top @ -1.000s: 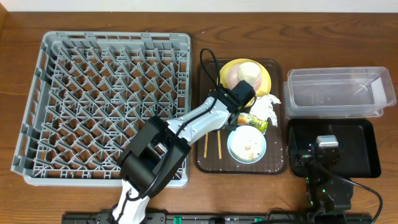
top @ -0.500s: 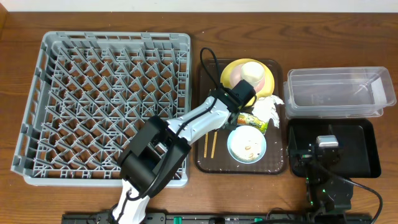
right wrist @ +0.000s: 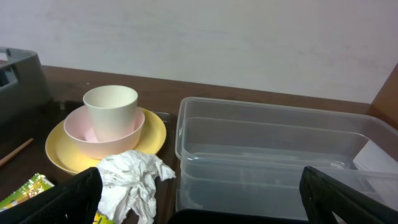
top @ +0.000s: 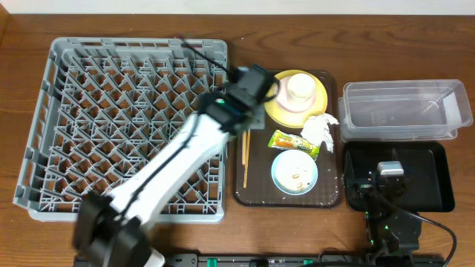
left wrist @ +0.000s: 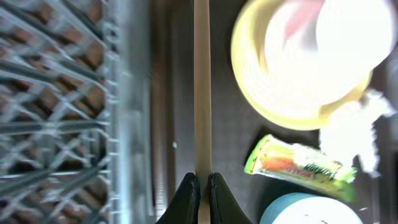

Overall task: Sort waste into correct bins and load items into the dishwasher rack
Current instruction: 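Carry the chopstick left and set it into the grey rack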

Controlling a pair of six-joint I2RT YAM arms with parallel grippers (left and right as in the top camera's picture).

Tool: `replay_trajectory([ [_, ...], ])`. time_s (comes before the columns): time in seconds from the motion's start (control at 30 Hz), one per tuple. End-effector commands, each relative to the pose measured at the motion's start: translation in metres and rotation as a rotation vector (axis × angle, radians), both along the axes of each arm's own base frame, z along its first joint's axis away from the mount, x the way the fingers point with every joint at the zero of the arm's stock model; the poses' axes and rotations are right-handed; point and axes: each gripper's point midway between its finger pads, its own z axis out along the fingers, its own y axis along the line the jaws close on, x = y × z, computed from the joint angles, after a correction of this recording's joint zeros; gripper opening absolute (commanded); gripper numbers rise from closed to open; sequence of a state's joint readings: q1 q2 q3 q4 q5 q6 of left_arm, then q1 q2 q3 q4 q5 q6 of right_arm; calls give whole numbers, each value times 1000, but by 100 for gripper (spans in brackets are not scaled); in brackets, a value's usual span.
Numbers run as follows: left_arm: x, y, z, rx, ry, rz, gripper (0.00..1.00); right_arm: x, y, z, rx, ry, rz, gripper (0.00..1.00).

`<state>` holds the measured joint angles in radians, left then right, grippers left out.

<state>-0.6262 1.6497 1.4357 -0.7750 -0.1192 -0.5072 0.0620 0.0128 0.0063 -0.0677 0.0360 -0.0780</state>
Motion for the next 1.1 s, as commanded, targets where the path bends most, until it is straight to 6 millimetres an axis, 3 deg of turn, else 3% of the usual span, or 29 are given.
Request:
replay_trajectory([
  [0.0, 7, 20, 19, 29, -43, -13, 6, 0, -2, -1, -5, 3, -8, 99],
  [0.1, 11, 37, 13, 74, -27, -27, 6, 0, -2, -1, -6, 4, -8, 99],
  [0.4, 15, 77, -32, 154, 81, 47, 6, 0, -2, -1, -6, 3, -8, 99],
  [0.8, 17, 79, -78, 206, 185, 47, 6, 0, -2, -1, -6, 3, -8, 99],
  [1.07, 16, 79, -82, 205, 196, 45, 7, 0, -2, -1, -6, 3, -8, 99],
])
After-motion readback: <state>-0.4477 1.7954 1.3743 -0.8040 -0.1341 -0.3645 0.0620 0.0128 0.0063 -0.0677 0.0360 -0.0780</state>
